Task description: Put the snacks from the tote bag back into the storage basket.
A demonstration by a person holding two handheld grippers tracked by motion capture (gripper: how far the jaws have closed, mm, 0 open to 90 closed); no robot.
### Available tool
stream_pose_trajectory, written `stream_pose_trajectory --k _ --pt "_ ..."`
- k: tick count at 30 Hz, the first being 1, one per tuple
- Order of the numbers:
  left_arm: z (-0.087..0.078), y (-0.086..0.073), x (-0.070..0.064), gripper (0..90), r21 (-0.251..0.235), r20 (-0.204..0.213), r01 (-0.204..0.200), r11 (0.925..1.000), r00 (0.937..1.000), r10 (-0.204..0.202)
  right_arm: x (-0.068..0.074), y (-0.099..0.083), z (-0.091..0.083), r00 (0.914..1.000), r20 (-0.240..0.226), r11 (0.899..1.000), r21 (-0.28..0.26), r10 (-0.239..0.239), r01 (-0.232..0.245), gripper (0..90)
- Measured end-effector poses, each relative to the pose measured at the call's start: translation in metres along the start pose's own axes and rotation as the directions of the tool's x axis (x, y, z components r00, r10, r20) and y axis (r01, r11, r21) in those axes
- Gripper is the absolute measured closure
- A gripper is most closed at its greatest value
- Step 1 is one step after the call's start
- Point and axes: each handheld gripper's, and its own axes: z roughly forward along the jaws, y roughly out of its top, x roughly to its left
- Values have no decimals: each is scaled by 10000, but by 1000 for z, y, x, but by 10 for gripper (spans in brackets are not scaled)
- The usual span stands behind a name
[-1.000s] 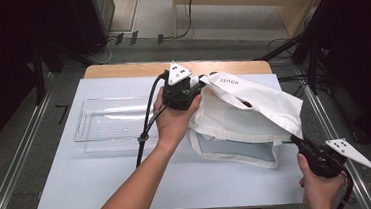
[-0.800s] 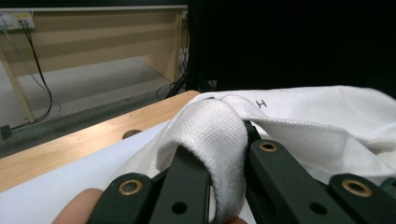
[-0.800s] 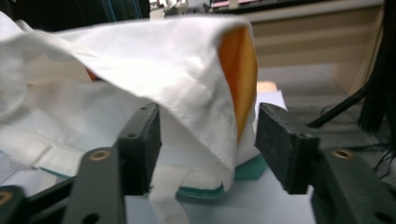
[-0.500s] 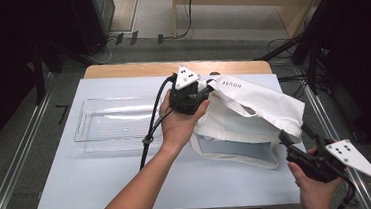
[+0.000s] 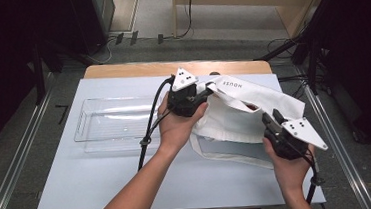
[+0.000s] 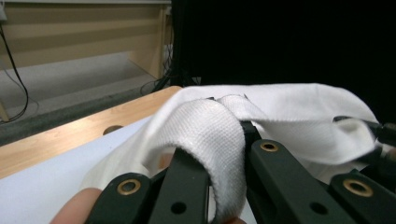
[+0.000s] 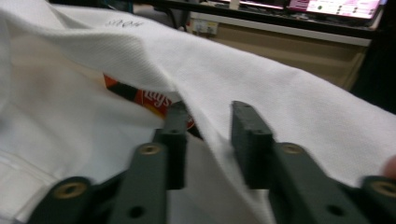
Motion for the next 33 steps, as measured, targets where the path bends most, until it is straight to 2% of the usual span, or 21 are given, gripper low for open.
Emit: stream_pose_trajectory --k 2,4,6,8,12,15,17,19,20,22,24,26,29,30,32,33 --pt "-2 -4 1 868 116 -46 -114 9999 9999 114 -5 3 0 9993 -255 9996 -110 258 -261 821" --pt "-3 -10 0 807 244 32 -337 9991 9994 336 -11 7 -1 9975 -455 9982 -230 545 -556 883" --pt "-5 -15 -4 692 454 13 -714 9964 9974 714 -16 12 -2 9945 -629 9956 -351 842 -866 891" --pt "-9 -21 -8 592 448 110 -917 9948 9958 913 -20 16 -2 9903 -806 9921 -454 1128 -1167 894" --pt "-20 -27 -7 448 93 558 -836 9965 9950 830 -27 25 -2 9838 -920 9852 -620 1537 -1597 895" --pt "-32 -30 -3 410 -238 245 -844 9961 9961 850 -31 30 -1 9802 -940 9813 -657 1744 -1809 896" --pt "-35 -31 -1 395 -230 -313 -923 9955 9953 916 -32 32 1 9781 -996 9796 -654 1829 -1898 896" --pt "-35 -31 0 351 -131 -944 -1165 9931 9889 1147 -33 33 2 9784 -1023 9799 -686 1797 -1872 896" --pt "-34 -32 0 323 1 -1372 -1237 9923 9829 1225 -34 33 2 9773 -1079 9789 -728 1824 -1907 896" --pt "-30 -33 1 271 125 -1491 -1108 9938 9825 1115 -33 34 2 9744 -1171 9766 -754 1920 -2015 896" --pt "-22 -35 1 253 516 -1292 -1164 9919 9841 1222 -33 35 3 9721 -1270 9753 -757 1970 -2075 896" --pt "-12 -38 -1 241 1072 -1159 -1309 9856 9829 1431 -33 35 3 9714 -1317 9749 -775 1976 -2088 896" --pt "0 -41 -5 244 1531 -1085 -1627 9747 9776 1803 -34 37 3 9705 -1410 9745 -829 1957 -2085 895" --pt "4 -41 -6 260 1708 -1051 -1793 9689 9744 1988 -34 37 3 9699 -1437 9744 -818 1965 -2096 896" --pt "12 -41 -8 267 2277 -1286 -2125 9502 9608 2457 -35 37 3 9691 -1501 9747 -791 1957 -2091 896" --pt "12 -41 -8 305 2277 -1286 -2125 9502 9608 2457 -36 37 3 9698 -1520 9758 -787 1907 -2042 896"
